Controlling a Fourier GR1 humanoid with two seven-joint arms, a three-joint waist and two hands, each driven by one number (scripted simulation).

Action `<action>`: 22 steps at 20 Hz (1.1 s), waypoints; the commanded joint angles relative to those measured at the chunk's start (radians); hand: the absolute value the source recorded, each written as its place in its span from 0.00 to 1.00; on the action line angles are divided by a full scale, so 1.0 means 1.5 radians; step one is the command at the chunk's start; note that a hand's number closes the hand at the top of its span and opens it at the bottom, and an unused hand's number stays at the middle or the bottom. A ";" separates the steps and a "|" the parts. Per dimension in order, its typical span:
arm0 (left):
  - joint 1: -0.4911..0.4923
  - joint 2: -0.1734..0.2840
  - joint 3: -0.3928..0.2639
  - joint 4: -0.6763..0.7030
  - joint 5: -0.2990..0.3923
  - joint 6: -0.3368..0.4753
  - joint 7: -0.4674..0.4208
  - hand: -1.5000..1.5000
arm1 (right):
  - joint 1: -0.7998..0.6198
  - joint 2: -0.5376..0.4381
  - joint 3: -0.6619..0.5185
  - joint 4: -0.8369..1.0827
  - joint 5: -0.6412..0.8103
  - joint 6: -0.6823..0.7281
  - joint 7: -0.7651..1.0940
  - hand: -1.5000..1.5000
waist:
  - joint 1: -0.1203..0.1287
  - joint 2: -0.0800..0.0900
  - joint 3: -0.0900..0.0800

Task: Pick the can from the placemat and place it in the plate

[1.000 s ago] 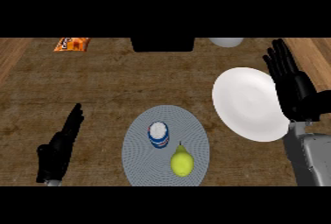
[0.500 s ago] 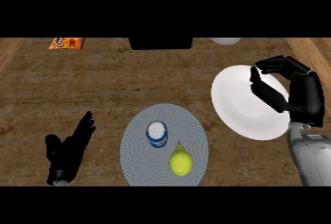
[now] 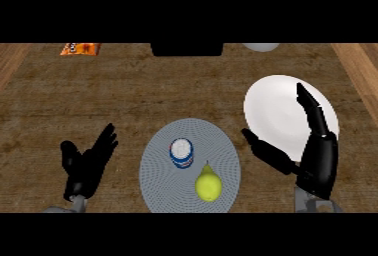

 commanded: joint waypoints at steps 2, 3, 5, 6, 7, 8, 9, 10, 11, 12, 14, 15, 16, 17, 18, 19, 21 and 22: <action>-0.023 -0.003 0.012 0.029 -0.004 -0.009 0.002 0.50 | 0.049 -0.038 0.075 -0.064 0.107 0.101 0.138 0.00 | -0.003 -0.001 -0.001; 0.009 -0.028 -0.012 0.016 -0.022 0.015 -0.018 0.50 | 0.028 -0.060 0.077 -0.065 0.117 0.152 0.182 0.00 | 0.002 -0.002 -0.002; -0.007 -0.009 0.003 0.003 -0.007 -0.001 0.003 0.50 | -0.002 -0.087 0.080 -0.064 0.113 0.235 0.245 0.00 | 0.007 -0.001 -0.002; -0.003 0.000 0.008 0.013 -0.006 -0.012 -0.002 0.50 | 0.033 -0.088 0.117 -0.086 0.128 0.255 0.261 0.00 | 0.002 -0.002 -0.002; -0.022 -0.009 0.010 0.009 -0.002 0.000 0.021 0.50 | 0.006 -0.096 0.117 -0.112 0.128 0.303 0.316 0.00 | 0.001 -0.002 -0.002; 0.008 -0.022 -0.006 0.015 -0.013 -0.007 -0.020 0.50 | -0.006 -0.105 0.121 -0.129 0.121 0.343 0.348 0.00 | 0.005 -0.002 -0.002; 0.014 -0.026 -0.020 -0.003 -0.029 0.013 0.000 0.50 | -0.032 -0.079 0.146 -0.108 0.145 0.349 0.375 0.00 | 0.011 -0.001 -0.001; -0.033 -0.017 0.011 0.014 -0.007 -0.004 0.012 0.50 | -0.056 -0.069 0.154 -0.109 0.152 0.380 0.422 0.00 | 0.008 0.000 -0.001; -0.027 -0.030 0.015 0.070 -0.011 -0.017 -0.032 0.50 | -0.084 -0.034 0.180 -0.088 0.184 0.376 0.448 0.00 | 0.008 0.002 -0.001; -0.038 -0.035 0.009 0.054 -0.019 -0.007 -0.017 0.50 | -0.093 -0.038 0.185 -0.113 0.198 0.412 0.491 0.00 | 0.006 0.000 -0.001; -0.003 -0.029 0.006 0.036 -0.025 -0.015 -0.034 0.50 | -0.083 -0.020 0.202 -0.075 0.209 0.423 0.504 0.00 | 0.010 0.001 0.000; 0.011 -0.036 -0.011 -0.009 -0.026 0.000 0.002 0.50 | -0.138 -0.001 0.184 -0.072 0.206 0.463 0.554 0.00 | 0.013 0.000 0.000; 0.004 -0.010 0.011 -0.003 -0.013 -0.023 0.002 0.50 | -0.186 0.040 0.234 -0.028 0.228 0.442 0.596 0.00 | 0.019 0.001 0.000; -0.015 -0.023 0.004 -0.006 -0.021 -0.018 0.016 0.50 | -0.186 0.041 0.241 -0.001 0.223 0.430 0.590 0.00 | 0.014 0.001 0.000; -0.011 -0.013 0.026 0.017 -0.020 -0.035 0.001 0.50 | -0.151 0.042 0.239 0.000 0.228 0.421 0.565 0.00 | 0.010 0.001 0.001; 0.000 -0.020 0.010 -0.027 -0.030 -0.006 0.031 0.50 | -0.224 0.042 0.269 0.023 0.218 0.393 0.640 0.00 | 0.015 0.001 0.001; 0.014 -0.053 0.004 0.027 -0.044 -0.021 -0.016 0.50 | -0.175 0.043 0.292 0.017 0.250 0.371 0.624 0.00 | 0.009 0.001 0.001; 0.012 -0.032 0.016 -0.007 -0.040 -0.026 0.012 0.50 | -0.229 0.043 0.250 0.032 0.223 0.410 0.647 0.00 | 0.011 0.001 0.001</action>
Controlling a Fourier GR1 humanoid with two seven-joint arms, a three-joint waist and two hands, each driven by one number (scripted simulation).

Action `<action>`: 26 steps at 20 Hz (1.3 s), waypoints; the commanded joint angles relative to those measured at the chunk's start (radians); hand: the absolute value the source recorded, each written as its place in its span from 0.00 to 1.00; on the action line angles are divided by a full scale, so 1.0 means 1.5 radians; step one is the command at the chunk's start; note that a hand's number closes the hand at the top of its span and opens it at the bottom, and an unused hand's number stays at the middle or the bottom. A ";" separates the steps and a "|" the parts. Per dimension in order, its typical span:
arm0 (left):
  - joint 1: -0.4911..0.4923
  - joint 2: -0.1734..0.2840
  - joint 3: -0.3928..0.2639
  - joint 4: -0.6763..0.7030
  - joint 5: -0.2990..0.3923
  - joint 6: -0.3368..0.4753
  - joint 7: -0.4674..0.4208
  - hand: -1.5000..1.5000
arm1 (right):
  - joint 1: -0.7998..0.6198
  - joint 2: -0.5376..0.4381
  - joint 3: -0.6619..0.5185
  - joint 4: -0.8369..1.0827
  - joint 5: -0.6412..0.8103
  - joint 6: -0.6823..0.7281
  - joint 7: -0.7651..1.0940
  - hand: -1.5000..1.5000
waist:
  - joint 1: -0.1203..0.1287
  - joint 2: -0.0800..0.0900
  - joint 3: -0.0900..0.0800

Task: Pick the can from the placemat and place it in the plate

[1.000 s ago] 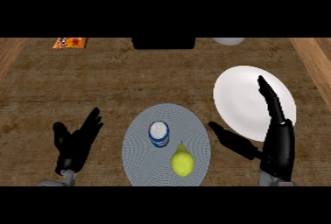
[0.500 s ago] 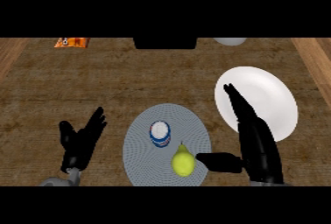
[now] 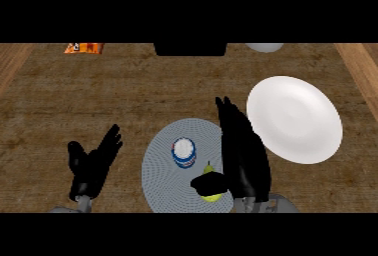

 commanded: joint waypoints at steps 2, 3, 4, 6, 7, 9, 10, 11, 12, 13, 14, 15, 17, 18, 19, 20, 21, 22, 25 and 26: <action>0.011 0.006 0.017 -0.006 -0.008 -0.009 -0.009 0.50 | -0.070 0.016 0.034 0.127 0.010 -0.043 0.081 0.00 | 0.005 0.001 0.000; 0.035 -0.013 0.005 0.004 -0.011 -0.012 -0.030 0.50 | -0.034 0.016 0.039 0.111 0.009 -0.040 0.075 0.00 | 0.001 0.001 0.000; 0.008 0.007 0.031 -0.010 0.008 -0.025 0.004 0.50 | -0.026 0.016 0.074 0.091 -0.013 -0.041 0.106 0.00 | 0.001 0.000 0.000; -0.029 -0.031 0.007 0.015 -0.024 0.001 0.015 0.50 | -0.051 0.016 0.045 0.160 -0.049 -0.066 0.056 0.00 | 0.000 0.001 0.000; -0.002 -0.019 0.010 -0.024 -0.023 -0.002 0.029 0.50 | -0.049 0.016 0.074 0.109 -0.056 -0.046 0.106 0.00 | 0.000 0.000 0.000; -0.023 -0.007 0.029 -0.033 -0.010 -0.015 0.061 0.50 | -0.050 0.016 0.089 0.133 -0.067 -0.085 0.097 0.00 | 0.000 0.000 0.001; -0.018 -0.020 0.032 -0.009 -0.017 -0.006 0.041 0.50 | -0.041 0.016 0.110 0.104 -0.072 -0.078 0.122 0.00 | -0.001 0.000 0.000; 0.001 -0.027 0.028 -0.007 -0.027 -0.006 0.022 0.50 | -0.076 0.016 0.081 0.200 -0.082 -0.122 0.057 0.00 | 0.002 0.001 0.000; -0.025 -0.022 0.042 0.039 -0.023 -0.033 -0.005 0.50 | -0.093 0.016 0.077 0.200 -0.098 -0.118 0.080 0.00 | 0.001 0.001 0.000; -0.034 -0.035 0.016 -0.025 -0.047 0.015 0.064 0.50 | -0.064 0.016 0.125 0.172 -0.074 -0.138 0.096 0.00 | 0.000 0.000 0.001; -0.011 -0.035 0.025 0.019 -0.043 -0.021 0.004 0.50 | -0.052 0.016 0.092 0.169 -0.074 -0.105 0.078 0.00 | -0.002 0.000 0.000; -0.024 -0.052 0.035 0.069 -0.044 -0.023 -0.030 0.50 | -0.050 0.016 0.119 0.183 -0.077 -0.146 0.068 0.00 | -0.002 0.001 0.000; 0.010 -0.054 0.012 0.018 -0.058 -0.009 -0.011 0.50 | -0.118 0.016 0.144 0.223 -0.083 -0.171 0.135 0.00 | 0.005 0.001 0.000; -0.042 -0.028 0.053 0.038 -0.023 -0.041 0.018 0.50 | -0.125 0.016 0.107 0.245 -0.073 -0.110 0.118 0.00 | 0.002 0.001 0.000; 0.037 -0.028 0.020 -0.028 -0.047 -0.024 0.004 0.50 | -0.073 0.016 0.127 0.268 -0.052 -0.151 0.092 0.00 | 0.006 0.000 0.001; 0.020 -0.031 0.029 -0.038 -0.035 -0.027 0.025 0.50 | -0.092 0.016 0.093 0.242 -0.052 -0.113 0.102 0.00 | 0.001 0.000 0.001; -0.032 -0.038 0.037 0.021 -0.040 -0.026 0.030 0.50 | -0.157 0.016 0.129 0.260 -0.086 -0.116 0.178 0.00 | 0.004 0.001 0.000; 0.012 -0.036 0.030 0.004 -0.041 -0.036 0.009 0.50 | -0.123 0.016 0.120 0.290 -0.067 -0.136 0.129 0.00 | 0.004 0.001 0.000; -0.023 -0.037 0.060 0.048 -0.045 -0.040 -0.017 0.50 | -0.133 0.016 0.132 0.287 -0.070 -0.143 0.146 0.00 | 0.000 0.001 0.000; -0.019 -0.041 0.053 0.041 -0.045 -0.044 0.002 0.50 | -0.110 0.016 0.143 0.276 -0.062 -0.135 0.141 0.00 | -0.001 0.000 0.000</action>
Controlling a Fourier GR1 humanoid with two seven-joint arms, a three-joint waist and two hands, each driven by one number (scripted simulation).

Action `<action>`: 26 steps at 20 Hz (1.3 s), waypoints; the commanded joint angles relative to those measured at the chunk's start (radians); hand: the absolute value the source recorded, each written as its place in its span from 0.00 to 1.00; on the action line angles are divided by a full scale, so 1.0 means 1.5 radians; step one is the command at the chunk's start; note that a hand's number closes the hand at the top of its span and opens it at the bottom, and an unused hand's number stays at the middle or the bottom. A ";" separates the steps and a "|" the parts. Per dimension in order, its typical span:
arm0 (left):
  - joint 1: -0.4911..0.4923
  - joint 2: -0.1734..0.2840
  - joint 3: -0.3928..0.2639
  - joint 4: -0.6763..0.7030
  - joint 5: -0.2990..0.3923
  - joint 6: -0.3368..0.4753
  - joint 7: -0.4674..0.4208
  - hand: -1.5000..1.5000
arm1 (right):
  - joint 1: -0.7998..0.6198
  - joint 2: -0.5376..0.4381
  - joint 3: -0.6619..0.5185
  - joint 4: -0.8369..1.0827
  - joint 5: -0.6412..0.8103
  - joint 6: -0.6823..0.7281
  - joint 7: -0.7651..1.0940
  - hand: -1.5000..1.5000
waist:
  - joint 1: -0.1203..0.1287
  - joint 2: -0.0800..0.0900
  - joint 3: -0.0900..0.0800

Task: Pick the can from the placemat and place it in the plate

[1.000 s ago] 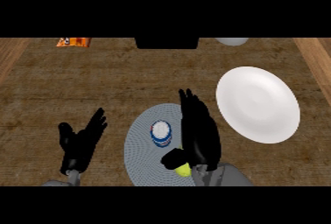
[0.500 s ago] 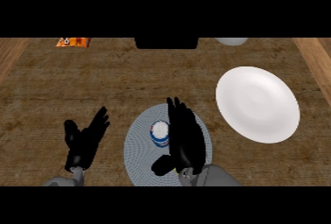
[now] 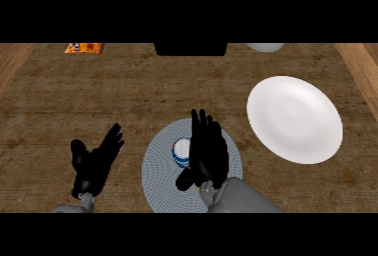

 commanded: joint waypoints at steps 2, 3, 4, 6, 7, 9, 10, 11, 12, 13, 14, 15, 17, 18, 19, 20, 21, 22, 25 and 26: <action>-0.002 0.012 0.021 0.017 -0.003 -0.027 -0.019 0.50 | -0.008 0.006 0.035 0.017 -0.013 -0.028 0.096 0.00 | -0.001 0.000 0.000; 0.015 0.012 0.002 -0.076 0.000 0.001 0.070 0.50 | -0.019 0.006 0.032 0.063 -0.032 -0.057 0.067 0.00 | 0.005 0.000 0.000; 0.000 -0.005 0.017 0.018 -0.004 -0.022 -0.003 0.50 | -0.006 0.006 0.022 0.014 -0.023 -0.017 0.081 0.00 | -0.003 0.000 0.000; 0.036 -0.013 -0.013 -0.083 -0.027 0.023 0.051 0.50 | 0.019 0.006 -0.002 0.063 -0.028 -0.034 0.018 0.00 | 0.000 -0.001 0.000; 0.013 -0.003 0.005 -0.038 -0.023 -0.004 0.022 0.50 | -0.062 0.006 0.028 0.115 -0.072 -0.069 0.056 0.00 | 0.005 0.001 0.000; 0.017 -0.025 0.003 0.001 -0.030 -0.010 -0.018 0.50 | -0.031 0.006 0.054 0.093 -0.070 -0.081 0.060 0.00 | 0.001 0.000 0.000; 0.029 -0.016 -0.001 -0.056 -0.019 -0.010 0.031 0.50 | -0.039 0.006 0.022 0.159 -0.085 -0.078 -0.005 0.00 | 0.004 0.001 0.000; -0.008 -0.020 0.022 -0.004 -0.018 -0.005 0.019 0.50 | -0.015 0.006 0.048 0.119 -0.076 -0.004 0.011 1.00 | -0.001 0.000 0.000; -0.014 -0.009 0.032 0.001 -0.015 -0.020 0.016 0.50 | -0.038 0.006 0.019 0.149 -0.097 0.012 -0.032 1.00 | -0.001 0.001 0.000; -0.008 -0.020 0.011 -0.055 -0.033 0.013 0.064 0.50 | -0.106 0.006 0.040 0.180 -0.120 -0.020 -0.009 1.00 | 0.006 0.001 0.000; 0.018 0.002 0.027 -0.049 -0.015 -0.034 0.033 0.50 | -0.065 0.006 0.038 0.195 -0.084 -0.030 -0.041 1.00 | 0.002 0.000 0.000; -0.028 -0.027 0.027 -0.001 -0.030 -0.006 0.040 0.50 | -0.077 0.006 0.072 0.218 -0.092 -0.069 -0.041 1.00 | 0.002 0.001 0.000; 0.004 0.009 0.055 -0.048 -0.007 -0.040 0.054 0.50 | -0.021 0.005 0.024 0.137 -0.029 0.007 -0.035 1.00 | -0.005 -0.001 0.000; 0.038 -0.016 0.017 -0.083 -0.047 -0.004 0.051 0.50 | -0.051 0.006 0.047 0.182 -0.059 -0.030 -0.045 1.00 | 0.001 0.000 0.000; 0.034 -0.030 0.032 -0.026 -0.034 -0.024 0.006 0.50 | -0.028 0.006 0.044 0.140 -0.030 -0.014 -0.026 1.00 | -0.003 -0.001 0.000; -0.018 -0.019 0.041 0.006 -0.034 -0.037 0.019 0.50 | -0.084 0.006 0.053 0.199 -0.068 -0.026 -0.024 1.00 | 0.001 0.001 0.000; 0.032 -0.004 0.052 -0.037 -0.033 -0.032 0.009 0.50 | -0.038 0.006 0.078 0.171 -0.037 -0.043 -0.018 1.00 | 0.000 0.000 0.000; 0.036 -0.019 0.035 -0.051 -0.045 -0.028 0.020 0.50 | -0.076 0.006 0.050 0.168 -0.032 -0.027 -0.014 1.00 | 0.000 0.000 0.000; 0.033 -0.046 0.020 -0.053 -0.051 -0.004 0.035 0.50 | -0.035 0.006 0.190 0.103 -0.010 -0.084 0.056 1.00 | 0.004 -0.001 0.000; -0.015 -0.036 0.054 0.015 -0.033 -0.032 0.010 0.50 | 0.013 0.006 0.207 0.100 0.018 -0.096 0.030 1.00 | -0.003 0.000 0.000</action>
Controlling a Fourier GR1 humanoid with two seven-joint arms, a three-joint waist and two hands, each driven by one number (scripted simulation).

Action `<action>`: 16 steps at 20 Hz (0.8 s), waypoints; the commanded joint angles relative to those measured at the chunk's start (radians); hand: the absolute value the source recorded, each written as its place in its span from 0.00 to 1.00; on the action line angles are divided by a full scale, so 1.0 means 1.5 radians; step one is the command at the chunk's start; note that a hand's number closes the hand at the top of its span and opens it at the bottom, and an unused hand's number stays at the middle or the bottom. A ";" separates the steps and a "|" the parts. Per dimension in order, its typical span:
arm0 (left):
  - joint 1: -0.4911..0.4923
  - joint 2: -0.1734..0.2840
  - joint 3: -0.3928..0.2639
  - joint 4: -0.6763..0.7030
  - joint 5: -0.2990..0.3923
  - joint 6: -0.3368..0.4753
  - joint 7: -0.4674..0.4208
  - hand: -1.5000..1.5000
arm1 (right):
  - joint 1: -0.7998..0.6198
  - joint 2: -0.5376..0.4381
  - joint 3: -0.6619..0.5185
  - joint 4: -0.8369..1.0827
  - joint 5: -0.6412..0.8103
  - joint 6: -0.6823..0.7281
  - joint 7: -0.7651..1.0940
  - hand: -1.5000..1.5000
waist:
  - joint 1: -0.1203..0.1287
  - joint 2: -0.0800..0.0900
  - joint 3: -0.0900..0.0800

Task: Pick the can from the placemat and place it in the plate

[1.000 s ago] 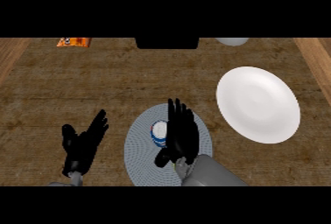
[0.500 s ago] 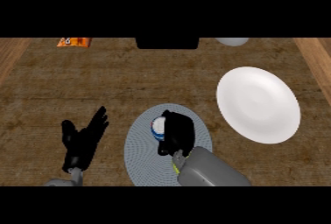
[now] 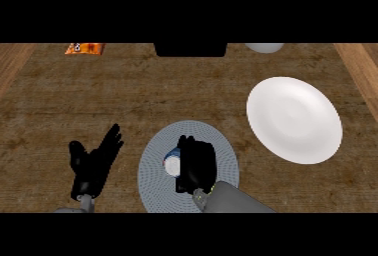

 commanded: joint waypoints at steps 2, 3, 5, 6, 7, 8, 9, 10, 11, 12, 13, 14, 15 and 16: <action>0.047 0.007 -0.017 -0.035 -0.014 -0.008 0.004 0.50 | 0.059 0.007 0.160 -0.093 0.042 -0.036 0.128 1.00 | 0.005 0.002 0.000; 0.013 0.000 0.002 -0.013 0.008 -0.014 0.013 0.50 | 0.069 0.007 0.179 -0.039 0.077 -0.117 0.098 1.00 | 0.005 0.004 0.000; 0.027 0.017 0.008 -0.020 0.000 -0.015 0.008 0.50 | 0.063 0.007 0.151 -0.107 0.158 -0.155 0.090 1.00 | -0.001 0.001 0.000; 0.018 -0.004 -0.010 -0.025 -0.005 -0.005 0.015 0.50 | 0.039 0.007 0.128 -0.119 0.188 -0.169 0.096 1.00 | -0.004 0.000 0.000; 0.022 -0.001 0.008 0.018 -0.004 -0.012 -0.027 0.50 | 0.034 0.007 0.112 -0.141 0.223 -0.165 0.080 1.00 | -0.012 0.000 0.000; 0.008 0.004 0.012 0.003 -0.001 -0.009 -0.010 0.50 | 0.052 0.007 0.118 -0.139 0.270 -0.189 0.088 1.00 | -0.016 -0.001 0.000; 0.030 0.013 0.009 -0.022 0.006 -0.017 0.012 0.50 | 0.057 0.007 0.114 -0.162 0.307 -0.180 0.119 1.00 | -0.015 -0.004 0.000; 0.029 0.007 0.013 -0.002 0.005 -0.020 -0.018 0.50 | 0.041 0.007 0.090 -0.177 0.317 -0.165 0.126 1.00 | -0.013 -0.002 0.000; 0.015 0.017 0.014 -0.029 0.012 -0.021 0.026 0.50 | 0.076 0.007 0.095 -0.184 0.355 -0.186 0.133 1.00 | -0.017 -0.003 0.000; 0.003 0.017 0.026 0.003 0.006 -0.016 0.006 0.50 | 0.073 0.007 0.075 -0.195 0.361 -0.190 0.130 1.00 | -0.018 0.000 0.000; -0.003 0.003 0.021 0.000 0.003 -0.004 0.006 0.50 | 0.078 0.007 0.052 -0.222 0.374 -0.205 0.127 1.00 | -0.023 -0.001 0.000; -0.003 0.014 0.031 0.029 0.010 -0.025 -0.010 0.50 | 0.082 0.007 0.026 -0.222 0.382 -0.195 0.132 1.00 | -0.022 0.001 0.000; 0.013 -0.002 0.012 -0.012 0.002 -0.003 0.015 0.50 | 0.116 0.007 0.027 -0.237 0.416 -0.221 0.130 1.00 | -0.022 -0.002 0.001; 0.003 0.000 0.017 -0.001 -0.004 0.004 0.006 0.50 | 0.135 0.007 0.012 -0.266 0.432 -0.219 0.140 1.00 | -0.031 -0.003 0.000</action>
